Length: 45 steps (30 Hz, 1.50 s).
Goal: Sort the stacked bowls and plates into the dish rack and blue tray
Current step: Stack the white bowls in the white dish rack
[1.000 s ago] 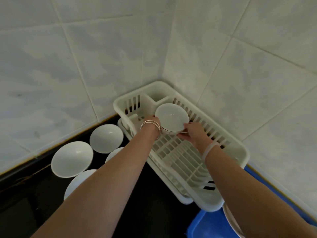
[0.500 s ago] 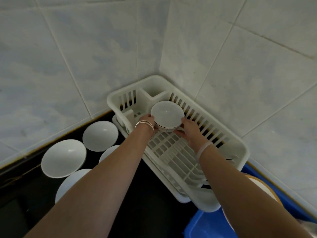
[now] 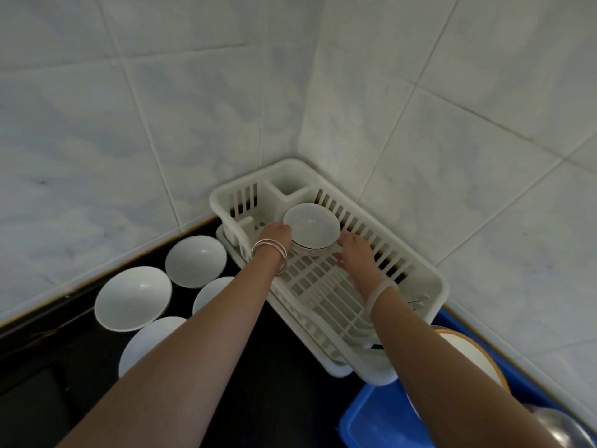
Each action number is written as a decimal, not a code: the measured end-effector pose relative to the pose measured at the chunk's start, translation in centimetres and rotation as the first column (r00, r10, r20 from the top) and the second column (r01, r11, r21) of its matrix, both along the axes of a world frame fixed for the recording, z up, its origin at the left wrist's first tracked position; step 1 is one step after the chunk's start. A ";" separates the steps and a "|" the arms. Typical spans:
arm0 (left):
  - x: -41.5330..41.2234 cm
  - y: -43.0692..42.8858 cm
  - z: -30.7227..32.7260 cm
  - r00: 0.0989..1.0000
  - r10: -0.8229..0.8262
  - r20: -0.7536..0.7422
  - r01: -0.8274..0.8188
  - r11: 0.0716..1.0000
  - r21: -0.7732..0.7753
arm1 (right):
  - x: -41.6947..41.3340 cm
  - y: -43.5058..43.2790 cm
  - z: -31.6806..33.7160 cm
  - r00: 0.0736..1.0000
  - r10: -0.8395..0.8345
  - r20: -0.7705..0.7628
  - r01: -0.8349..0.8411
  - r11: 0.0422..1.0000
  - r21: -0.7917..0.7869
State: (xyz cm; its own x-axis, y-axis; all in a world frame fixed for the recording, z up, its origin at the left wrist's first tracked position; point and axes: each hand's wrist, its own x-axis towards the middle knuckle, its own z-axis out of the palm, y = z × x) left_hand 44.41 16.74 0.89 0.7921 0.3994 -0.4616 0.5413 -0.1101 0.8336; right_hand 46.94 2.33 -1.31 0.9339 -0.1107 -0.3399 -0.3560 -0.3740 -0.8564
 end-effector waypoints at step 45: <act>-26.5 12.6 -9.0 0.787 0.608 -0.110 -0.594 0.696 -0.403 | -17.3 12.0 -0.3 0.967 0.237 -0.091 -0.230 0.969 0.087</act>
State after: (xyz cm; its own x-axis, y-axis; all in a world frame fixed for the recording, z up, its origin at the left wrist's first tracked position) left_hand 17.95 29.33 -8.06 0.4635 0.5827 -0.6675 0.3507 0.5712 0.7421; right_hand 29.60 14.33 -1.64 0.8916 0.1357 -0.4320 -0.3519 -0.3928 -0.8496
